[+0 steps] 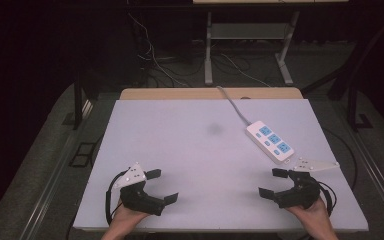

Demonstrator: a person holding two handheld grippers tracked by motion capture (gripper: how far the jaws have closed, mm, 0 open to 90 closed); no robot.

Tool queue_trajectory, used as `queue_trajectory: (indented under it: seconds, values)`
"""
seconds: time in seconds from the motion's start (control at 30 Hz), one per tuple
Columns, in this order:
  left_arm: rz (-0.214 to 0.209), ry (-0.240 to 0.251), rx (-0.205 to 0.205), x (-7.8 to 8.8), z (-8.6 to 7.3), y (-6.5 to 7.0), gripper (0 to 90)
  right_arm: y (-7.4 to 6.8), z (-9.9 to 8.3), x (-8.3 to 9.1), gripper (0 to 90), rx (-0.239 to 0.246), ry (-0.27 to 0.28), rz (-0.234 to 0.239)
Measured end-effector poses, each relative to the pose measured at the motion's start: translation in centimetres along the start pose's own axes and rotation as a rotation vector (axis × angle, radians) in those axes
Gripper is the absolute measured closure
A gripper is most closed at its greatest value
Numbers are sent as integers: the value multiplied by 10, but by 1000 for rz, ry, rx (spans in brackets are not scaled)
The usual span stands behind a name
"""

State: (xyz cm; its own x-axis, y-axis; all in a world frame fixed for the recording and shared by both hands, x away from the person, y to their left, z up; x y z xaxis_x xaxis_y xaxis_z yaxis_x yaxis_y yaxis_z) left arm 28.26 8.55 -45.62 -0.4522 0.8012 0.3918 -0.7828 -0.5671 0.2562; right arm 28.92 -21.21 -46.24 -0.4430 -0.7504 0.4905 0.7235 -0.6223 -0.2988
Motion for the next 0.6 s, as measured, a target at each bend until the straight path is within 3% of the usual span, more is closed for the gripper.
queue_trajectory:
  seconds: [0.6]
  values:
    - [0, -11, 0, -2, -2, -2, 0, 2, -2, 1, 13, -10, -6, -2]
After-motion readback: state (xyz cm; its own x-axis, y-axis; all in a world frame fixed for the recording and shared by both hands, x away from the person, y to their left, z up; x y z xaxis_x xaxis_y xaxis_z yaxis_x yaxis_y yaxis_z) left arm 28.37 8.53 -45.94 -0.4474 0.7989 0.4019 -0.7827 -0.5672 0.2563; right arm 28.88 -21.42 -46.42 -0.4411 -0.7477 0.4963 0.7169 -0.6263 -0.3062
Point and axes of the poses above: each handheld gripper's, and its own axes: x roughly backward along the jaws, z roughly out of its top, y roughly to its right, the point moved 10 cm from there along -x, roughly forward along the jaws, and after that the axes turned 2 degrees about x, right-handed, at the moved point
